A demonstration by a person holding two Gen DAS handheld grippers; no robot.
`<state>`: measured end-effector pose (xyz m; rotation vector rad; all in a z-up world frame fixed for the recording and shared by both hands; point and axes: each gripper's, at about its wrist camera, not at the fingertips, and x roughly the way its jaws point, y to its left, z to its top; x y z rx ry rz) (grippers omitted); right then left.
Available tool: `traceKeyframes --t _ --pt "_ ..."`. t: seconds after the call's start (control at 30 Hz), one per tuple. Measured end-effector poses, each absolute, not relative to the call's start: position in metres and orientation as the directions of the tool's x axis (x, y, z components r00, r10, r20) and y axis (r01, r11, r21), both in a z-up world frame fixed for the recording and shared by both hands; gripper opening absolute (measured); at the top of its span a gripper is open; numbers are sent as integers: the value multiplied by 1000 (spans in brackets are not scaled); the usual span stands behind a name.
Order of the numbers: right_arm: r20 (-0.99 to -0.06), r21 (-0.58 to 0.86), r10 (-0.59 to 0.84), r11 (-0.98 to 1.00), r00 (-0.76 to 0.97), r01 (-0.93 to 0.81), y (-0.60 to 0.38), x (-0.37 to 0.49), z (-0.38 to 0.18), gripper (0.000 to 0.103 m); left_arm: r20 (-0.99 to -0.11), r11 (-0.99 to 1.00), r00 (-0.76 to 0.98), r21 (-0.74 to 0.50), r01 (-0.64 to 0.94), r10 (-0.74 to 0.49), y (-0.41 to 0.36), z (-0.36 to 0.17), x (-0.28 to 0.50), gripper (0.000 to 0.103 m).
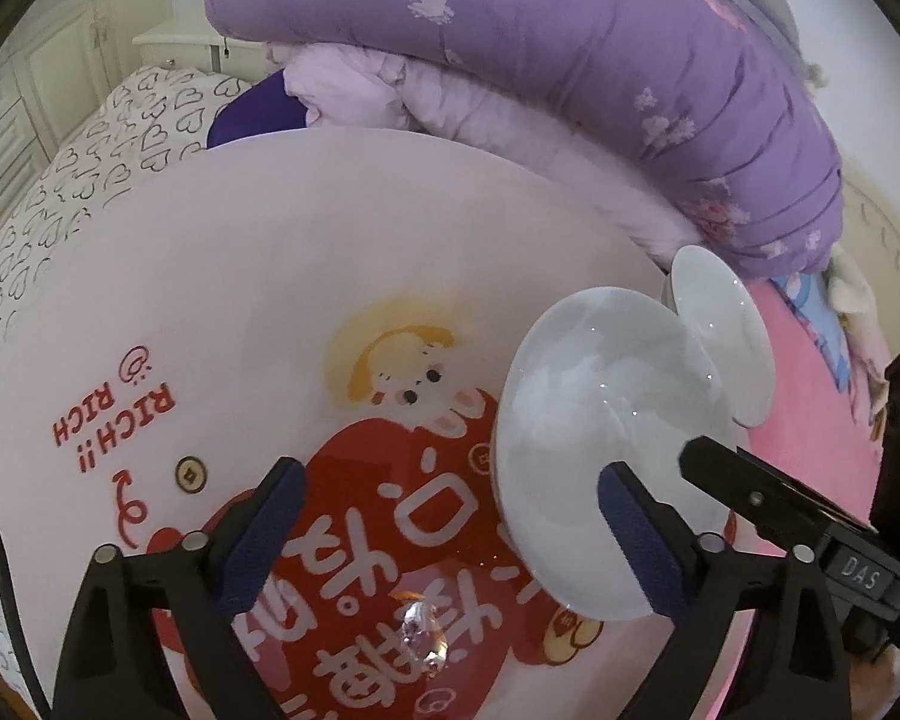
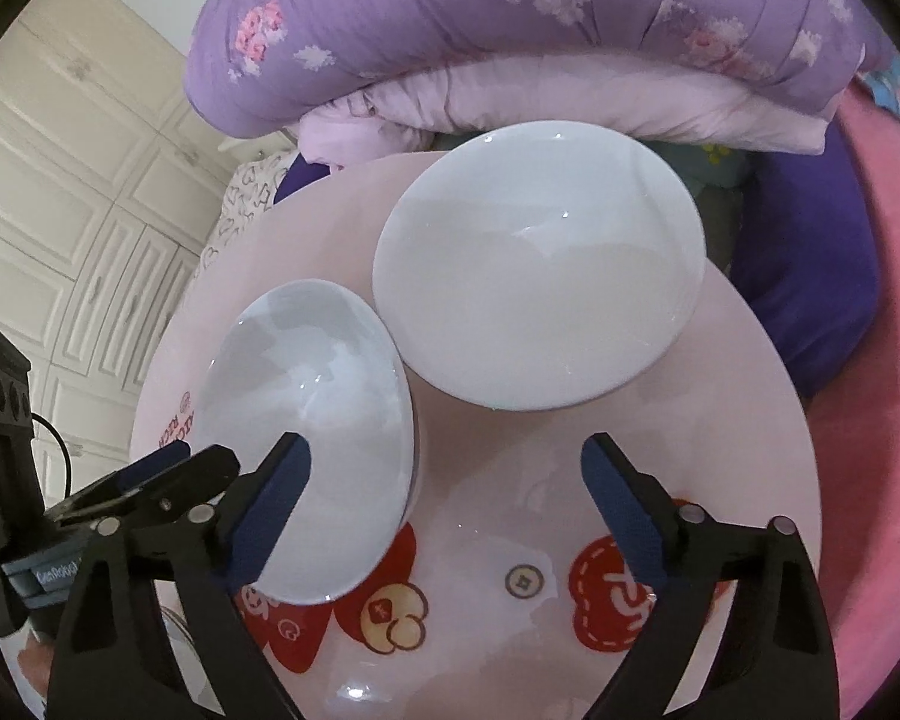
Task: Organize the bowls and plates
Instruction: 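Move both tools to a second white bowl, then close both grippers on the rim of the second bowl, then lift the second bowl with both grippers and carry it toward the first bowl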
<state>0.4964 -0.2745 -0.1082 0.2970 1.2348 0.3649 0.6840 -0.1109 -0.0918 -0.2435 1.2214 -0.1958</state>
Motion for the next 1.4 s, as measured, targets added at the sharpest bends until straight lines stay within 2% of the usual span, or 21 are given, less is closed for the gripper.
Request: traceKeyframes --t 0.23,0.33,0.4,0.47,0.5,0.53,0.57,0.67,1.4 --pt "-863 412 425 905 274 -107 -270 499 -111 72 -906 956 313 -291 27 -285 -117 -101 692 71" --pt "-867 406 419 908 270 -107 -267 500 -113 62 -906 952 299 -306 31 -301 -119 -106 695 56" --pt "-871 399 414 910 264 -110 -264 500 -114 51 -905 947 286 -320 32 -316 -119 -109 697 34" --pt "-872 401 417 909 255 -114 -262 501 -117 34 -904 941 266 -335 39 -333 -120 -113 700 19" --pt "-872 404 421 907 251 -118 -260 500 -118 27 -900 936 263 -348 46 -347 -120 -114 701 14" --pt "-868 412 430 903 247 -123 -259 499 -119 15 -897 934 264 -355 52 -355 -121 -113 702 13" --pt "-864 418 437 900 250 -127 -257 497 -118 11 -896 934 267 -354 54 -355 -122 -112 702 9" --pt "-873 384 406 914 270 -134 -254 494 -115 10 -898 941 285 -334 50 -334 -122 -110 700 7" --pt "-869 375 394 919 299 -119 -273 440 -81 10 -888 936 296 -337 105 -353 -130 -60 627 7"
